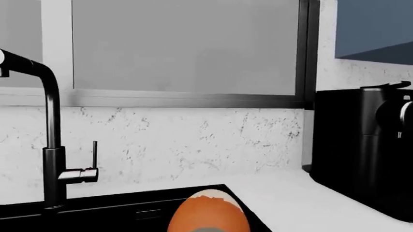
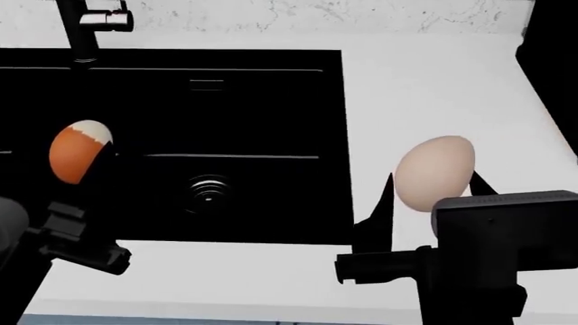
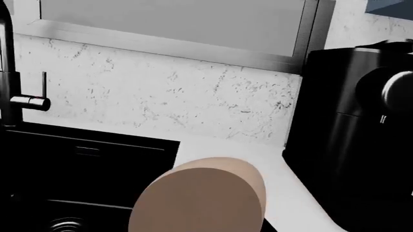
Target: Place the eggs and milk next to the bowl.
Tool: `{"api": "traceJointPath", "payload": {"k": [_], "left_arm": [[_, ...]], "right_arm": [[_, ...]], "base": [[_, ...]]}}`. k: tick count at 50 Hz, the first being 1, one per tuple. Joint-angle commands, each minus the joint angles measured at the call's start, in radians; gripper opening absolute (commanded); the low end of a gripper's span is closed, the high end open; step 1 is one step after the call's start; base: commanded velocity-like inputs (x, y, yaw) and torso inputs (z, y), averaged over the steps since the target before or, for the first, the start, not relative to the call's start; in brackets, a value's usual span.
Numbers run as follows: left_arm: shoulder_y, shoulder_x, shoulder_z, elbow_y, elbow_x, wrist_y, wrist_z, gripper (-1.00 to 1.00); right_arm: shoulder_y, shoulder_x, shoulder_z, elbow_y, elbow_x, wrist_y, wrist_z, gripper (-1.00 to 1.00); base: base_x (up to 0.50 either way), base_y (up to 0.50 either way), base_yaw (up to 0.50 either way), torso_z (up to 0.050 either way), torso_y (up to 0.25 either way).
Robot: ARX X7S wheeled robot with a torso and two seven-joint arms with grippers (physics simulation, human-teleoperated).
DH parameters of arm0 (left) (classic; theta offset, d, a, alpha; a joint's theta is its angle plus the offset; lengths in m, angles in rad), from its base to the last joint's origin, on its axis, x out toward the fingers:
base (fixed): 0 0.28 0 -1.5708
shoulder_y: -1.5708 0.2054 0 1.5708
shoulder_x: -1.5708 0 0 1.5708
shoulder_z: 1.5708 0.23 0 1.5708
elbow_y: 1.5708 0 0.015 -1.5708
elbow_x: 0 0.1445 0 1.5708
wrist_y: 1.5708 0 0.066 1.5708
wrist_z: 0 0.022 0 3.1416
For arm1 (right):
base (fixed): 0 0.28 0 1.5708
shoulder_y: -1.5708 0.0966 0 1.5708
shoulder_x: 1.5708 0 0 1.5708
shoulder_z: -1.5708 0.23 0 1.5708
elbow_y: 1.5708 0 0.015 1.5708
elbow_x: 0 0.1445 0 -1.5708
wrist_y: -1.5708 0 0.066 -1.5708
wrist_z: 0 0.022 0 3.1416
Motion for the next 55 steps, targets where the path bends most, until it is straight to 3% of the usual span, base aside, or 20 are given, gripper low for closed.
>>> {"api": "traceJointPath", "payload": {"k": [1, 55], "left_arm": [[0.009, -0.006, -0.005, 0.003, -0.027, 0.009, -0.013, -1.0], [0.017, -0.027, 0.052, -0.018, 0.045, 0.059, 0.003, -1.0]], "right_arm": [[0.003, 0.001, -0.011, -0.005, -0.025, 0.008, -0.013, -1.0], [-0.022, 0.012, 0.001, -0.021, 0.0, -0.012, -0.005, -1.0]], "base": [[0.0, 0.5, 0.0, 0.0, 0.0], [0.0, 0.5, 0.0, 0.0, 0.0]]}}
